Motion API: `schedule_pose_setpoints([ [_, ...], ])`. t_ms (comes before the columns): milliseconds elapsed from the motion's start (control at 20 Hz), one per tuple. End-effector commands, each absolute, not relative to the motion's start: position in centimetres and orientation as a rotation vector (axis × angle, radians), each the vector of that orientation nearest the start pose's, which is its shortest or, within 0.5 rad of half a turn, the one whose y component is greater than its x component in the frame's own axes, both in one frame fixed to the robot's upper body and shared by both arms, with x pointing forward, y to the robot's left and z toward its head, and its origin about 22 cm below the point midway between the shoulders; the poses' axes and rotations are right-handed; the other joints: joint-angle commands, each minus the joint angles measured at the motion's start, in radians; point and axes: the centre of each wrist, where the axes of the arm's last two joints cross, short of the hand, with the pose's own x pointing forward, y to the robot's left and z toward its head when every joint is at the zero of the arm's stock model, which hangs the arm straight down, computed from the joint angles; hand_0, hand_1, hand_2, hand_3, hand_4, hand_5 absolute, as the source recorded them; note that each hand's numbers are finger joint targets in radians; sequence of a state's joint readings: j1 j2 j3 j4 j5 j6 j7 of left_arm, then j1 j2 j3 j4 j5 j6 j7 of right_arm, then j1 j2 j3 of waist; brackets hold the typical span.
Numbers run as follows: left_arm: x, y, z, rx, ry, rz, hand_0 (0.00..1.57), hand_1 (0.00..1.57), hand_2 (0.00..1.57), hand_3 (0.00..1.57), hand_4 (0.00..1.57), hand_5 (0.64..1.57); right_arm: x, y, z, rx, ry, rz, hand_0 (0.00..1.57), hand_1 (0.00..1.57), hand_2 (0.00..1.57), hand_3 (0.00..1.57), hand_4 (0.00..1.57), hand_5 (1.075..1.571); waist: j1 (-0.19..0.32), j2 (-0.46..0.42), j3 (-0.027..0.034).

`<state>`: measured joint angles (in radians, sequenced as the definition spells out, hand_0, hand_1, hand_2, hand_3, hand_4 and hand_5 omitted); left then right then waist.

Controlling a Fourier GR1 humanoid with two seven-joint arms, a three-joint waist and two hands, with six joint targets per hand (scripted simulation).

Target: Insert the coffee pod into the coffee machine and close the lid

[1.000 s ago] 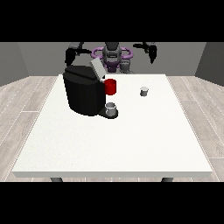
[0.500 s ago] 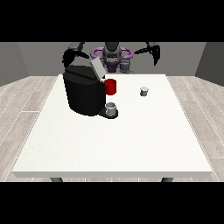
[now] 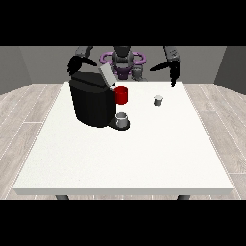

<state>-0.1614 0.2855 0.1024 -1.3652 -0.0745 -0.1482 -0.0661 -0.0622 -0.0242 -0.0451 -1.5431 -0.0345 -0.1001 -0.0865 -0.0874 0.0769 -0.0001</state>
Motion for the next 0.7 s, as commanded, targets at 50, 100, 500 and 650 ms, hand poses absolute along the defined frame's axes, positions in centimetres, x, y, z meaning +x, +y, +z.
schedule_pose_setpoints([
  [50, 29.7, 32.1, 0.7, 0.217, -1.494, -0.362, 0.00, 0.00, 0.00, 0.00, 0.00, 1.571, 27.5, -24.6, 1.6, -0.105, -1.703, -0.089, 0.00, 0.00, 0.00, 0.00, 0.33, 1.571, 0.015, 0.039, -0.0001],
  [100, 30.9, 31.2, 1.2, 0.248, -1.455, -0.314, 0.00, 0.00, 0.00, 0.00, 0.00, 1.571, 27.0, -23.3, 1.6, -0.089, -1.691, -0.053, 0.00, 0.00, 0.00, 0.00, 0.34, 1.571, -0.030, 0.046, -0.0001],
  [500, 32.1, 32.2, -0.9, 0.325, -1.386, -0.416, 0.00, 0.00, 0.00, 0.00, 0.00, 1.571, 27.5, -22.2, 0.9, -0.111, -1.633, -0.052, 0.00, 0.00, 0.00, 0.00, 0.39, 1.571, -0.023, 0.054, -0.0001],
  [650, 33.2, 31.5, 0.2, 0.324, -1.381, -0.498, 0.00, 0.00, 0.00, 0.00, 0.00, 1.571, 29.1, -22.7, 0.6, -0.166, -1.635, -0.072, 0.00, 0.00, 0.00, 0.00, 0.42, 1.571, 0.011, 0.074, 0.0001],
])
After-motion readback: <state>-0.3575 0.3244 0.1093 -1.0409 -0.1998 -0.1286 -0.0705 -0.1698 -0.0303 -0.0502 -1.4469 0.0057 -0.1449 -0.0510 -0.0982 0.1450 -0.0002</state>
